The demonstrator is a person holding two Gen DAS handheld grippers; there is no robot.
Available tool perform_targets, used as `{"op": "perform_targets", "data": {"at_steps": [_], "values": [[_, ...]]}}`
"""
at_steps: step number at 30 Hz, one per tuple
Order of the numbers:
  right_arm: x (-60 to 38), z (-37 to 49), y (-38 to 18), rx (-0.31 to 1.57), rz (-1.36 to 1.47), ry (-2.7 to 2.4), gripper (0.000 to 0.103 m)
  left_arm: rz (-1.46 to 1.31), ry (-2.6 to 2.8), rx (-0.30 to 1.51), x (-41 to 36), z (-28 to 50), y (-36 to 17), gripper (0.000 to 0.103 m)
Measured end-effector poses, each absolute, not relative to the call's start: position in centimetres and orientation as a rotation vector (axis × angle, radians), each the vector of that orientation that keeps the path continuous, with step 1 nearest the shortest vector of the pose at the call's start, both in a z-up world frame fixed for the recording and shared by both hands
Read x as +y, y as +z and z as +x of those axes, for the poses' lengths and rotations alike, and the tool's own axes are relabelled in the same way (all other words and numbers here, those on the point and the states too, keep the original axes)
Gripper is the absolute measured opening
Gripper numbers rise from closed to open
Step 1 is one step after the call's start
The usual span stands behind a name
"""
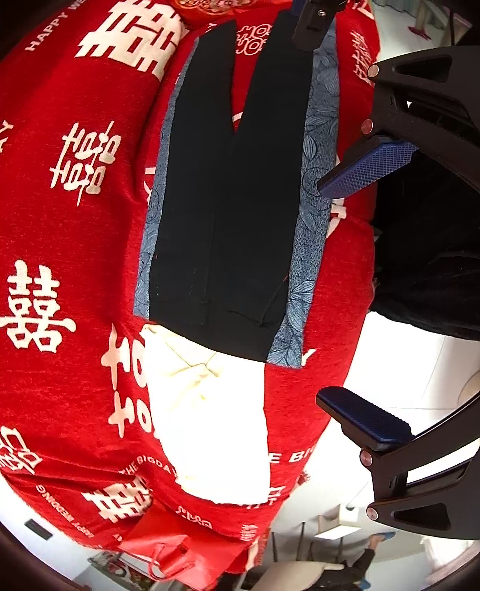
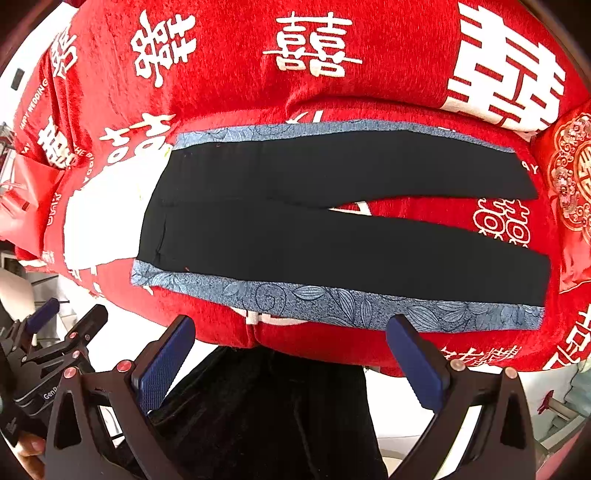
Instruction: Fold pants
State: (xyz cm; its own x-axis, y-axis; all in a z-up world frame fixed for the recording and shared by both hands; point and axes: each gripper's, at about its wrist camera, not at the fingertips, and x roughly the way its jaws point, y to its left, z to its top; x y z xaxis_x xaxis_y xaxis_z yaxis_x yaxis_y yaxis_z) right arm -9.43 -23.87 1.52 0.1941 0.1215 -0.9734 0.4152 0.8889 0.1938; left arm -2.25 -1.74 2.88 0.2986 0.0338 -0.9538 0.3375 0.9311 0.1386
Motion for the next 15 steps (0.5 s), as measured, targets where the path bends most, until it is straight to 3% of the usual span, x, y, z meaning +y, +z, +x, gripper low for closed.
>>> {"op": "perform_targets", "data": {"at_steps": [15], "values": [[-25.8,-9.1,-3.9,1.393,0.589,-0.263,0.103,0.395,-0.237,1.4,-1.9,-0.2,-2.3,0.103]]}}
